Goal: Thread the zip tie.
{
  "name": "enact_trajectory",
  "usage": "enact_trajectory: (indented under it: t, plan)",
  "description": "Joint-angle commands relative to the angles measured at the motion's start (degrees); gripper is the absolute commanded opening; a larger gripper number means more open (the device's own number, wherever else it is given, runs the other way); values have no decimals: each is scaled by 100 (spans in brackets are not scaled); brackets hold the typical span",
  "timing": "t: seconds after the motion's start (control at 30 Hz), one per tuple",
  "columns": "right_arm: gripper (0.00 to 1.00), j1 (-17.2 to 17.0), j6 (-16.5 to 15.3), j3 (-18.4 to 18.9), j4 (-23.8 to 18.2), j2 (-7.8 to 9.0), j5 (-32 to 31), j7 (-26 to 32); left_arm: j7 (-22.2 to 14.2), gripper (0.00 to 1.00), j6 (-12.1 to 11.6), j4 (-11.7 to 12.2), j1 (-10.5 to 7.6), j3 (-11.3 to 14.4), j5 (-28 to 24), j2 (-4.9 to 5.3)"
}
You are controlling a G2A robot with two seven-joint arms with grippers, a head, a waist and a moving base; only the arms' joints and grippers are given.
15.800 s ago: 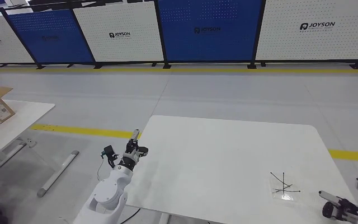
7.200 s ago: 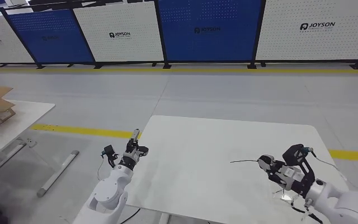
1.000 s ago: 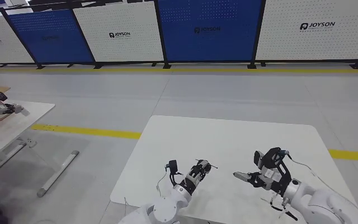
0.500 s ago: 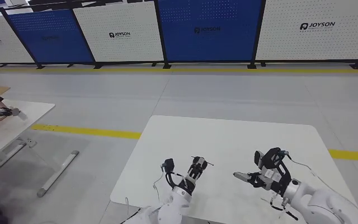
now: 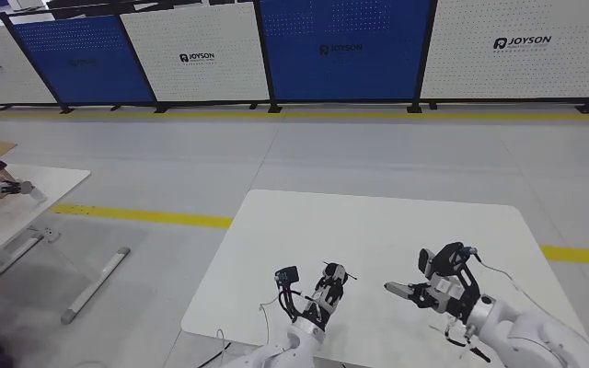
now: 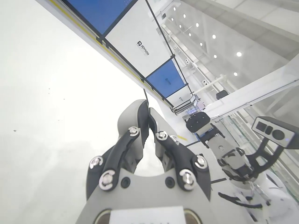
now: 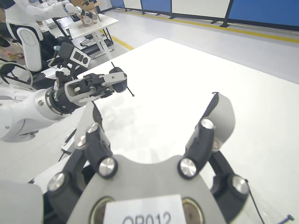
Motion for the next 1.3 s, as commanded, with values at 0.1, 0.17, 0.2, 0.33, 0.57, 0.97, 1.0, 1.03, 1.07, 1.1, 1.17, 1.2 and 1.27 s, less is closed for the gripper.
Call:
enact_trajectory:
  t: [0.1,0.17,0.2,0.33,0.57,0.97,1.0,1.03,1.07,1.1,1.17,1.2,1.27]
  plan:
    - [100,-3,-1,128,22,83,848,315,-1440,0,191,211,-175,-406,404,152]
    - [100,-13,-1,113,24,112,913,361,-2013,0,65,137,-142,-685,501,261]
    - [100,-14,-1,92,22,123,892,383,-2196,0,6,93,-105,-849,459,308]
    - [100,25,-1,13,9,151,858,371,-3215,0,-393,-108,151,-1431,436,521]
    - [100,25,-1,13,9,151,858,371,-3402,0,-731,-182,311,-1751,-12,580]
    - [100,25,-1,13,9,151,858,371,-3452,0,-772,-206,328,-1819,-359,561]
    - [100,25,-1,13,9,151,858,371,-3517,0,-809,-241,352,-1860,-524,559]
    - [100,25,-1,13,9,151,858,371,-3602,0,-865,-293,384,-1919,-696,563]
    - [100,25,-1,13,9,151,858,371,-3685,0,-913,-371,446,-2030,-950,572]
    - [100,25,-1,13,9,151,858,371,-3745,0,-928,-439,496,-2120,-1087,584]
    - [100,25,-1,13,9,151,858,371,-3872,0,-961,-622,616,-2298,-1339,610]
    - [100,25,-1,13,9,151,858,371,-3948,0,-936,-753,712,-2407,-1507,627]
    - [100,25,-1,13,9,151,858,371,-4161,0,-789,-958,824,-2538,-1738,651]
